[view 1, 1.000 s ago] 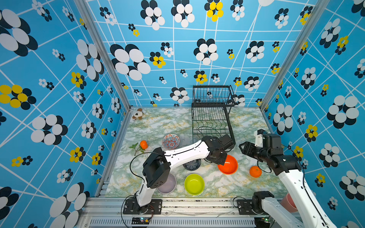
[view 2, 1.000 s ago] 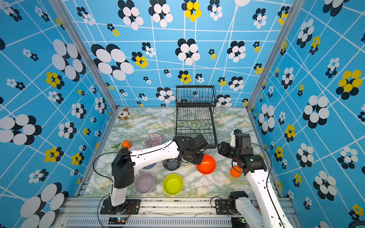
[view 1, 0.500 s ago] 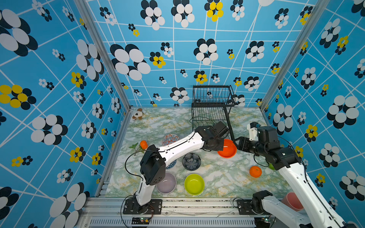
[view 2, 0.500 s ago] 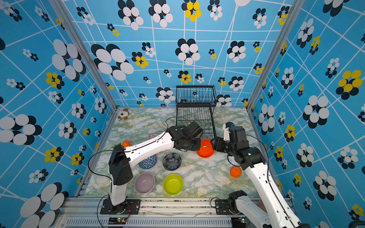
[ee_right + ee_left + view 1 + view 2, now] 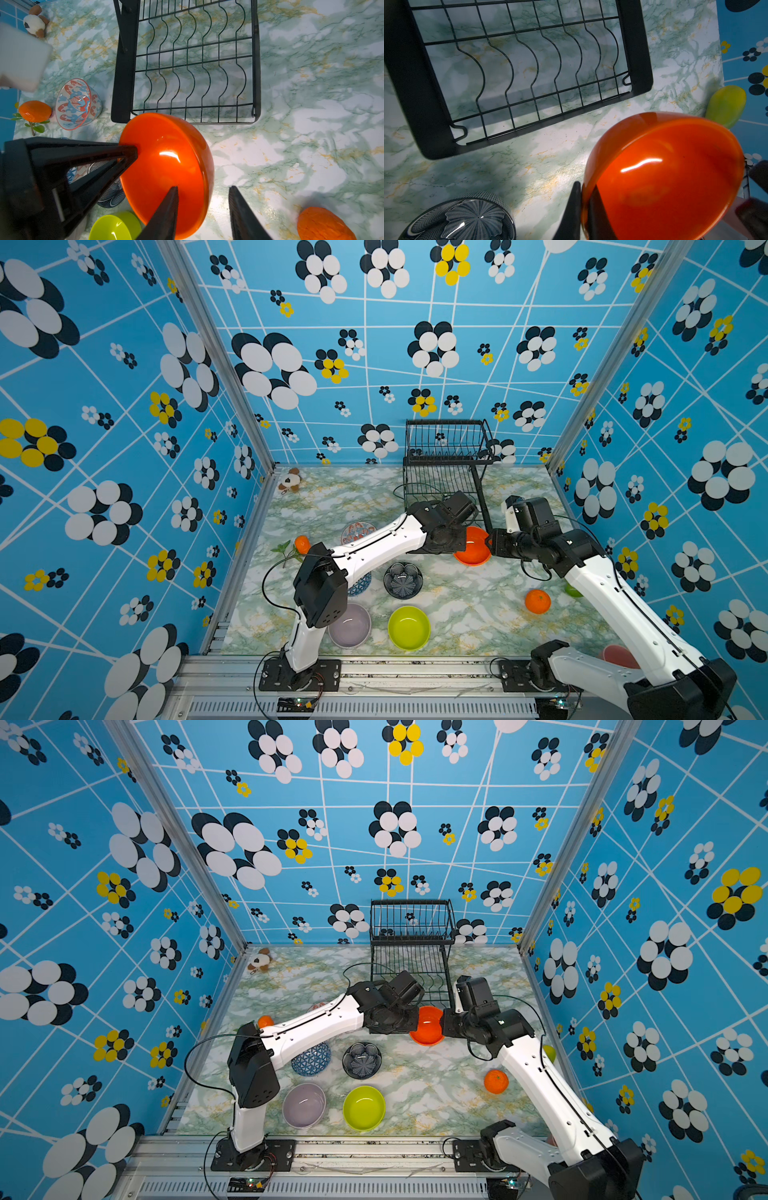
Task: Load bowls into a dish rack
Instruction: Place the bowl in the dish rack.
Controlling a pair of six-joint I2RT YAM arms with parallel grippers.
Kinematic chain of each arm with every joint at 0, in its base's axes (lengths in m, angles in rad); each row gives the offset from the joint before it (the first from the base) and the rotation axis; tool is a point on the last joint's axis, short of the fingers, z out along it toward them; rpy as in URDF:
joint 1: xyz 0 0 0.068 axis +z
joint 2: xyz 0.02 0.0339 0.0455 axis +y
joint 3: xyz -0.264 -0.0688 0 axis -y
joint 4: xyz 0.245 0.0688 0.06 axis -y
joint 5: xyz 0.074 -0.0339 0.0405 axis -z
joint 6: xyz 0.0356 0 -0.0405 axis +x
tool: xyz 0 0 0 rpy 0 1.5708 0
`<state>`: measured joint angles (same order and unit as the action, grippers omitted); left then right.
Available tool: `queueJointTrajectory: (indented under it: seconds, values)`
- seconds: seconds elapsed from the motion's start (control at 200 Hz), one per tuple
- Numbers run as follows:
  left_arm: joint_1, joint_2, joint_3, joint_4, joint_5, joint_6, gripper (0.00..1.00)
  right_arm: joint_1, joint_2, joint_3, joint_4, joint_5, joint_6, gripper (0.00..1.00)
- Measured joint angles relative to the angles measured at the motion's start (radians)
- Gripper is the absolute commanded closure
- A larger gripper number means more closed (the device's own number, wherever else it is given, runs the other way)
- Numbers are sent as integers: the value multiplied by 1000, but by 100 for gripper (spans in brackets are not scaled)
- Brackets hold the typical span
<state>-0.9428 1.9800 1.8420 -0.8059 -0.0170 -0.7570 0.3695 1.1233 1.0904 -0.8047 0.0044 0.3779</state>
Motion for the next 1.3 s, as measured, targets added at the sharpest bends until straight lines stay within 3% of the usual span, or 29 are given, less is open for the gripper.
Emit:
queueJointTrajectory:
  seconds: [0.135, 0.515, 1.3]
  values:
    - [8, 0, 0, 0, -3, -2, 100, 6, 22, 11, 0, 13, -6, 69]
    - [10, 0, 0, 0, -3, -1, 100, 10, 53, 12, -1, 24, -6, 76]
    - [10, 0, 0, 0, -2, 2, 100, 27, 101, 22, -2, 60, -7, 81]
